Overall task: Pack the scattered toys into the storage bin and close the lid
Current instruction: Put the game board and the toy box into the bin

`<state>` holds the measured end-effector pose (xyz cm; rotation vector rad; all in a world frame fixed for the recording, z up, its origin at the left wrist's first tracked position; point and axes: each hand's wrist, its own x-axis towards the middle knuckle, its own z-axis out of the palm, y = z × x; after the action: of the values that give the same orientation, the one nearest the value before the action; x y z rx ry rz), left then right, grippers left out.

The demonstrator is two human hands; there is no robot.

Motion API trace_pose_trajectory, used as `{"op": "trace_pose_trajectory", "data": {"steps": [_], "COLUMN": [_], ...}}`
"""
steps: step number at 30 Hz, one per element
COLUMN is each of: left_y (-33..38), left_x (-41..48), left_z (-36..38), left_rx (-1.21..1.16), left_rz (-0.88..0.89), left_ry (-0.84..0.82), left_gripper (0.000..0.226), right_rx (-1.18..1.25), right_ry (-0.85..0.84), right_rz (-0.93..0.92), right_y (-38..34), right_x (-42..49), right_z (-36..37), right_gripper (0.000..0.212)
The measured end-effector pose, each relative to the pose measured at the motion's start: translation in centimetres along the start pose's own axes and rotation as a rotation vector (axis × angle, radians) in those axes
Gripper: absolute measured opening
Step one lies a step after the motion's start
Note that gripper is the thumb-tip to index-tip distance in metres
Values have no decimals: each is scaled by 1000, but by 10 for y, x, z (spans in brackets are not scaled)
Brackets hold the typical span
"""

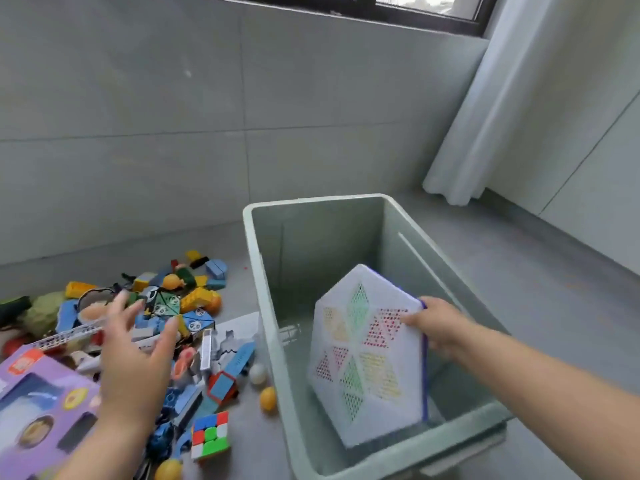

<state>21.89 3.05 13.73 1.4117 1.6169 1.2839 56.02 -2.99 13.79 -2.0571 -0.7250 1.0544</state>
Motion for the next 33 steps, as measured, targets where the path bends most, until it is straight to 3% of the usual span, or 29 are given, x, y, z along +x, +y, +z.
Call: {"op": "trace_pose_trajectory", "data": {"steps": [2,4,7,9,13,17,20,24,26,29,31,33], "left_y": [25,35,35,31,28,27,8,-51,-91,-143,-164,-182], "left_x": [-21,-41,-68,-76,-79,-74,-54,-20,-14,-23,-32,-43], "left_z": [32,54,81,88,92,79,43,-40,-87,-145,-163,-171], "left_rx": [-9,52,166,240,328,179,85,109,207,349,402,255], "left_rz": [191,261,281,320,403,314,215,33,-124,-339,-477,-676], "left_ry": [-228,-465,-669,-680,-658,-725,-673,-448,-292,24,75,18], "left_gripper": [59,55,58,58,52,48,48,51,54,72,90,95], "right_rx": [22,-90,-659,-842,-681,-362,-332,-445,-617,-860,-826,-677], "right_ry": [-86,-116,-179,-227,-233,-260,-349,-570,-694,-758,-733,-699], "right_rz": [174,240,185,133,84,-173,-430,-622,-614,-502,-349,-273], "right_y": [16,27,34,37,23,-25,-77,-122,-119,-92,-70,-49], "right_x": [27,41,48,51,42,-2,-48,-98,-112,-119,-114,-106], "right_z": [11,14,5,-6,-25,1,56,164,227,313,345,371], "right_gripper": [10,7,19,26,60,48,37,32,39,67,72,57]}}
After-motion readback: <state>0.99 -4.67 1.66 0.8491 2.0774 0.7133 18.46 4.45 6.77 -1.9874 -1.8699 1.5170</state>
